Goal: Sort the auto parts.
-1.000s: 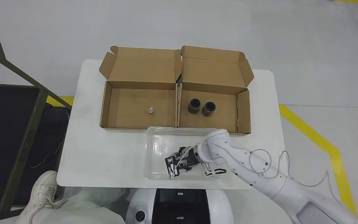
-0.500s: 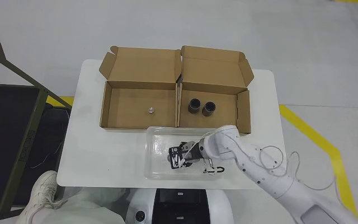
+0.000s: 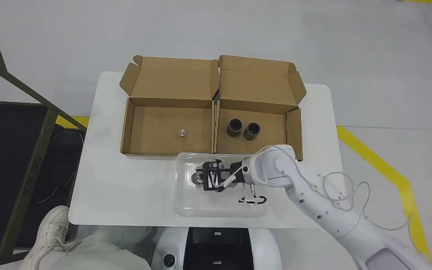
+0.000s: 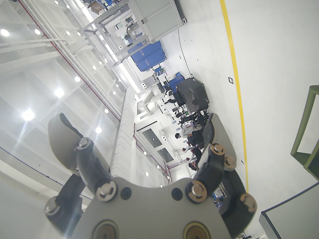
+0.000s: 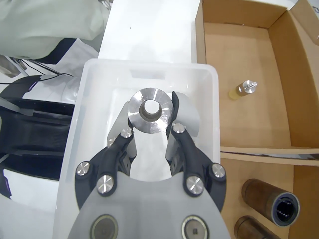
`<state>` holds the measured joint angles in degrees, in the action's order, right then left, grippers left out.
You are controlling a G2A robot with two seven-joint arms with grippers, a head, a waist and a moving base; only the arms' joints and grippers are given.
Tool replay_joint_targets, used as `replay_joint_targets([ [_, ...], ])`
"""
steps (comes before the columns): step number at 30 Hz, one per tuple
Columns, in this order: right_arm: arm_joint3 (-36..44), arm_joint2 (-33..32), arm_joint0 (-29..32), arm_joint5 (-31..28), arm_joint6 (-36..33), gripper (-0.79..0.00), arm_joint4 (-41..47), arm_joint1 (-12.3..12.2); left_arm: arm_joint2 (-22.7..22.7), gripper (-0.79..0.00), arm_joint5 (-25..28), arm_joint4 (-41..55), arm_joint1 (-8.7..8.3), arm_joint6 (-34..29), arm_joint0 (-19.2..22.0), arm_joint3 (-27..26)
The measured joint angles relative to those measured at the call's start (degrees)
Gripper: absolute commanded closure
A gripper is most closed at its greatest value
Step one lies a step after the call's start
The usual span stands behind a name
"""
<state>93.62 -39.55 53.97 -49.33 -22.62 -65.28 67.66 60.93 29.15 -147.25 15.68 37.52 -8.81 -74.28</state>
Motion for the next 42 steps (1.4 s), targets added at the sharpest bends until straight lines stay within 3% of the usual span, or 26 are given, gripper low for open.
replay_joint_targets([
  [22, 11.1, -10.8, 2.3, 5.8, 17.2, 0.000, -5.4, -1.1, 0.0, -0.785, 0.0, 0.0, 0.00, 0.0, 0.0, 0.0],
  [32, 10.0, -11.3, 1.3, 8.7, 27.2, 0.000, -8.0, -0.3, 0.0, -0.785, 0.0, 0.0, 0.00, 0.0, 0.0, 0.0],
  [42, 10.2, -12.8, 2.1, 11.7, 30.5, 0.000, -8.9, -0.1, 0.0, -0.785, 0.0, 0.0, 0.00, 0.0, 0.0, 0.0],
])
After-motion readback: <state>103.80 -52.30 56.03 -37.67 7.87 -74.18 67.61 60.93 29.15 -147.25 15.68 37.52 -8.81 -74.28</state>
